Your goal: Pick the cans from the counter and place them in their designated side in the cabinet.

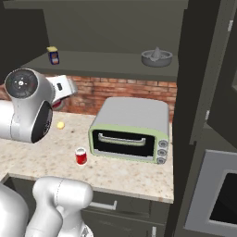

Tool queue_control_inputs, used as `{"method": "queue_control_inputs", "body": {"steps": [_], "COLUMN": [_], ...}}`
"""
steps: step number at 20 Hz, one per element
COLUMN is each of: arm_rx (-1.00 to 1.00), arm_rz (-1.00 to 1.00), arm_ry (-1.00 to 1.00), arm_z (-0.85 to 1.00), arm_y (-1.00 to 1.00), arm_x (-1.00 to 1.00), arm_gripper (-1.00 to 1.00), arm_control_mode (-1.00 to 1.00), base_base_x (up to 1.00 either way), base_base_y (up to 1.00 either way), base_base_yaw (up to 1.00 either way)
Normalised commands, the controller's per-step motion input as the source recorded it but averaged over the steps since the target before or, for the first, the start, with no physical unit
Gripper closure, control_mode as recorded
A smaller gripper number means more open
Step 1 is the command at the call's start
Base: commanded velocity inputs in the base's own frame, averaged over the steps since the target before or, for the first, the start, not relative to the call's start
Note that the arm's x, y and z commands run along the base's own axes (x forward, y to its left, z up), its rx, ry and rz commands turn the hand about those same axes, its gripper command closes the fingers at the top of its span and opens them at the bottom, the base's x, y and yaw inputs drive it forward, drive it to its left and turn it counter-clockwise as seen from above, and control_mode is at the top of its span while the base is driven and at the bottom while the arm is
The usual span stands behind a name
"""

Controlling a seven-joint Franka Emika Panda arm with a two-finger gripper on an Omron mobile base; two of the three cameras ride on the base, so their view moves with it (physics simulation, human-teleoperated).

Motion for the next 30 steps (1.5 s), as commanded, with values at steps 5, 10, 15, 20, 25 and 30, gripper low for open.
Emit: {"method": "queue_control_inputs", "body": {"steps": [5, 10, 15, 20, 25, 30], "arm_rx": [0.0, 0.0, 0.0, 0.0, 0.0, 0.0], "arm_rz": [0.01, 0.01, 0.02, 0.01, 0.01, 0.01], "arm_ry": [-0.08, -0.06, -0.05, -0.03, -0.01, 0.0], "arm_z": [0.27, 0.27, 0.24, 0.2, 0.18, 0.16], "arm_y": [0.05, 0.03, 0.04, 0.07, 0.14, 0.14], "arm_x": [0.07, 0.05, 0.09, 0.17, 0.24, 0.36], "arm_gripper": [1.0, 1.0, 1.0, 1.0, 1.0, 1.0], "arm_control_mode": [-1.0, -1.0, -1.0, -1.0, -1.0, -1.0], "base_base_x": [0.0, 0.0, 0.0, 0.0, 0.0, 0.0], "base_base_y": [0.0, 0.0, 0.0, 0.0, 0.0, 0.0], "base_base_yaw": [0.0, 0.0, 0.0, 0.0, 0.0, 0.0]}}
